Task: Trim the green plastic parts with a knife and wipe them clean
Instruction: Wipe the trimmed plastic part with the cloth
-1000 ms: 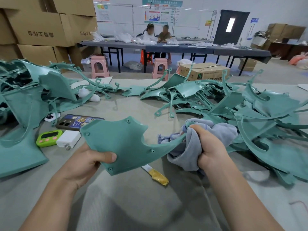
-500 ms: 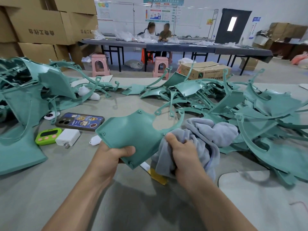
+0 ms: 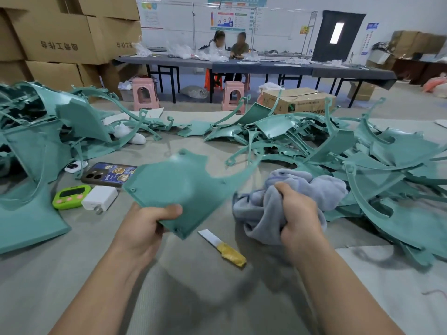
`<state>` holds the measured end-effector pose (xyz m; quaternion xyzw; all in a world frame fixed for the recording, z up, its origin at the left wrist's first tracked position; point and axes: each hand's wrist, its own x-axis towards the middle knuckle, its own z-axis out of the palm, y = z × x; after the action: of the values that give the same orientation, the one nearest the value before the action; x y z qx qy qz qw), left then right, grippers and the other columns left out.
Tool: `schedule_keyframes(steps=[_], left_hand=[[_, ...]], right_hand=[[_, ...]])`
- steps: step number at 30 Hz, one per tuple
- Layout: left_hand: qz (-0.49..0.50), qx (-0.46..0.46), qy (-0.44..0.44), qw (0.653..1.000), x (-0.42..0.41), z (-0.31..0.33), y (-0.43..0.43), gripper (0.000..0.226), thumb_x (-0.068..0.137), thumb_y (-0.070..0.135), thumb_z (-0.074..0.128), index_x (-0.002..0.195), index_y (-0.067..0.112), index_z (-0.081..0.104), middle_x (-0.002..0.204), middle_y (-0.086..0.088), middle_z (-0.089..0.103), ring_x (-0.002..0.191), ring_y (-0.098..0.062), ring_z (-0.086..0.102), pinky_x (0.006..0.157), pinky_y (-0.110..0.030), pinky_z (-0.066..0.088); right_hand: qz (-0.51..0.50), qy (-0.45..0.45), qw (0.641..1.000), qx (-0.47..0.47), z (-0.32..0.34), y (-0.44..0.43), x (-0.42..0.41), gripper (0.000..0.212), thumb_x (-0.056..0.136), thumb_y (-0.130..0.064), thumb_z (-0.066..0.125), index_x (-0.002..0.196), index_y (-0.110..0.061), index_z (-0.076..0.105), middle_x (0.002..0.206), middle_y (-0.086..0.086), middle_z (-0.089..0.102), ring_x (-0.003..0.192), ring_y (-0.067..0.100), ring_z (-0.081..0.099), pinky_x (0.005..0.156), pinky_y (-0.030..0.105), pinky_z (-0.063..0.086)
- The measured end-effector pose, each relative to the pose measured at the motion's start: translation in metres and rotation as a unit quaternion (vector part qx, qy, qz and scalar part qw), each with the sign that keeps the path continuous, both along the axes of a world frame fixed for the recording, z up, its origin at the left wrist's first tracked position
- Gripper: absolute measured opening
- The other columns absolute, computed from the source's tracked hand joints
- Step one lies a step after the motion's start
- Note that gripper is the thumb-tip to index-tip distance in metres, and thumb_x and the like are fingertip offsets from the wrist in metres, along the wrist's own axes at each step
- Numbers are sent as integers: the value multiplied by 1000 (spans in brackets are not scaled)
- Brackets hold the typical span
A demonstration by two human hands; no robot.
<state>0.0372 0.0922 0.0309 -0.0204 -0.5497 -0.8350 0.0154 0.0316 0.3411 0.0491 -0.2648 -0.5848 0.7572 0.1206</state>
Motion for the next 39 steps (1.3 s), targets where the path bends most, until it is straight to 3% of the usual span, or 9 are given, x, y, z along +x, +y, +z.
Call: schedule_keyframes(steps=[3, 7, 11, 14, 17, 22, 31, 34, 39], left_hand=[[51, 55, -22, 997, -4, 1, -9, 51, 62, -2, 66, 109, 16, 72, 105, 0, 78, 86, -16, 75, 62, -30, 61], [119, -13, -10, 993, -4, -3, -2, 46, 71, -10, 68, 102, 23, 75, 101, 5, 78, 86, -14, 74, 64, -32, 59], [225, -266, 181, 920, 8, -8, 14, 34, 80, 0, 70, 91, 32, 75, 88, 18, 75, 83, 4, 68, 78, -24, 55], [181, -463, 327, 804, 16, -15, 22, 46, 77, 5, 68, 117, 26, 75, 114, 14, 73, 109, 11, 62, 97, -16, 47], [50, -559, 342, 753, 14, -13, 28, 81, 62, -3, 78, 136, 25, 64, 144, 12, 55, 141, -2, 43, 120, -31, 30], [-40, -506, 225, 832, 25, -7, 40, 89, 55, 19, 57, 142, 40, 56, 157, 27, 32, 147, 13, 13, 115, -5, 11], [33, -260, 44, 964, 22, -2, 47, 28, 78, 29, 74, 104, 38, 76, 96, 8, 79, 87, -12, 75, 73, -34, 60], [29, -198, 9, 980, 23, 0, 51, 23, 91, 15, 72, 93, 37, 78, 80, -7, 77, 57, -24, 62, 40, -28, 48], [72, -156, -9, 985, 20, 0, 51, 31, 96, 14, 66, 85, 40, 80, 69, -4, 74, 46, -16, 56, 35, -23, 41]], right_hand=[[33, 3, 949, 314, -6, 4, 6, 18, 85, -24, 71, 103, -24, 68, 89, 4, 73, 87, 27, 68, 77, 45, 60], [43, 172, 732, 658, -6, -29, 22, 64, 76, -13, 78, 136, -27, 61, 151, 0, 50, 142, 23, 40, 117, 41, 34], [202, 229, 872, 382, -3, -58, 38, 40, 79, -41, 68, 117, -28, 74, 109, -26, 73, 105, -13, 63, 91, 7, 44], [297, 127, 945, -51, 0, -60, 33, 65, 76, -56, 76, 123, -11, 70, 113, 3, 77, 112, 21, 71, 93, 35, 58], [276, 72, 935, -209, 2, -43, 26, 44, 82, -40, 71, 103, -1, 79, 115, 23, 73, 106, 34, 73, 89, 45, 61], [206, 24, 960, -189, 1, -25, 19, 23, 91, 6, 54, 105, 4, 72, 100, 25, 76, 76, 34, 75, 63, 39, 63], [243, 24, 963, -111, 1, -23, 22, 10, 90, -6, 71, 89, -5, 81, 100, 20, 77, 83, 32, 77, 66, 39, 64], [219, 42, 971, -86, -1, -25, 20, 8, 89, -13, 73, 90, -8, 80, 99, 19, 77, 87, 34, 76, 78, 44, 63], [245, 72, 961, -102, -4, -22, 17, 24, 93, -14, 68, 74, -21, 81, 93, 12, 79, 80, 23, 77, 63, 31, 60]])
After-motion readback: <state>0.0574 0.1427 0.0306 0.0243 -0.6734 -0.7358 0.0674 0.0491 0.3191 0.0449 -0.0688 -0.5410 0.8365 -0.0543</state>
